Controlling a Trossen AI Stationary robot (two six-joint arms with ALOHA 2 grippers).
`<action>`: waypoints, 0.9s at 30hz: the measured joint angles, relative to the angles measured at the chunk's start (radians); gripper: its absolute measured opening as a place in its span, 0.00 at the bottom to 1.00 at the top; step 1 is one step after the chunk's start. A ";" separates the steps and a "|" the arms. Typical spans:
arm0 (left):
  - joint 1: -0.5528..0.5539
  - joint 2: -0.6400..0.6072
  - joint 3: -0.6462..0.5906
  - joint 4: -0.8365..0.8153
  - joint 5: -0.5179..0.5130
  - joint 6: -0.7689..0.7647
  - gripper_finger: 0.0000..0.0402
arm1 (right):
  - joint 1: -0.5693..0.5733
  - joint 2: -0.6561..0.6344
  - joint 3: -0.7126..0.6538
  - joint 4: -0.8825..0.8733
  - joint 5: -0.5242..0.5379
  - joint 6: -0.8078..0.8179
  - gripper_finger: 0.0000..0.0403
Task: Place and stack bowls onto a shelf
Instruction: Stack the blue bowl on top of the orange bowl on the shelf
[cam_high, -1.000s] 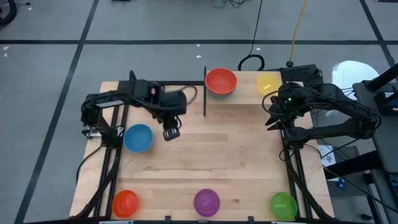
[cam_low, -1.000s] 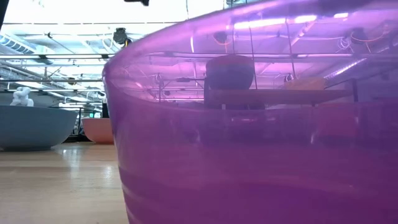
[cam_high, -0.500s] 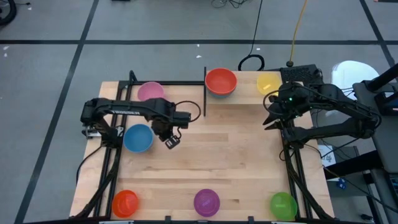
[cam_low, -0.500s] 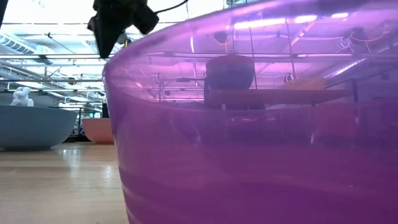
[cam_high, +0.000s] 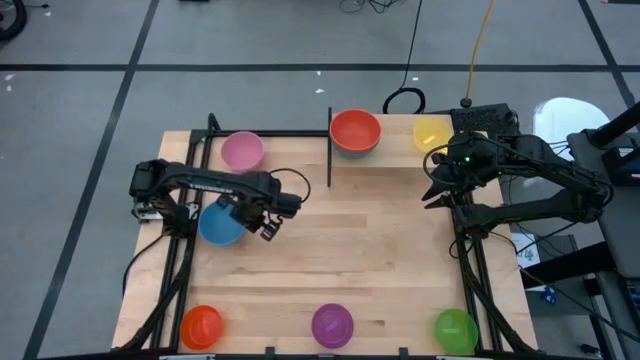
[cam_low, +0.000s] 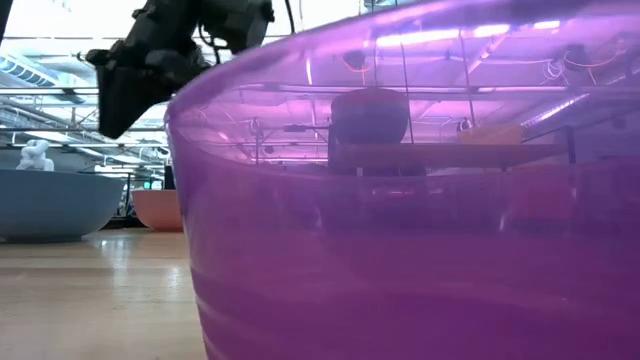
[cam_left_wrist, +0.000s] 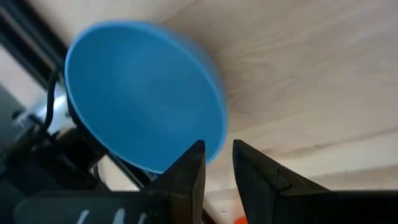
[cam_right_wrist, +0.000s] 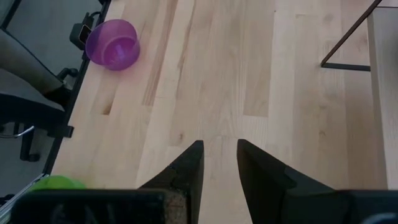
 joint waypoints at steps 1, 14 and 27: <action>0.000 0.000 -0.012 0.001 0.001 -0.015 0.22 | 0.000 0.000 0.000 0.000 0.000 0.000 0.22; 0.000 0.000 -0.089 0.082 0.043 -0.101 0.22 | 0.000 0.000 0.000 -0.001 0.002 0.000 0.22; 0.000 0.000 -0.089 0.141 0.034 -0.117 0.22 | 0.000 0.000 0.000 -0.001 0.029 0.000 0.22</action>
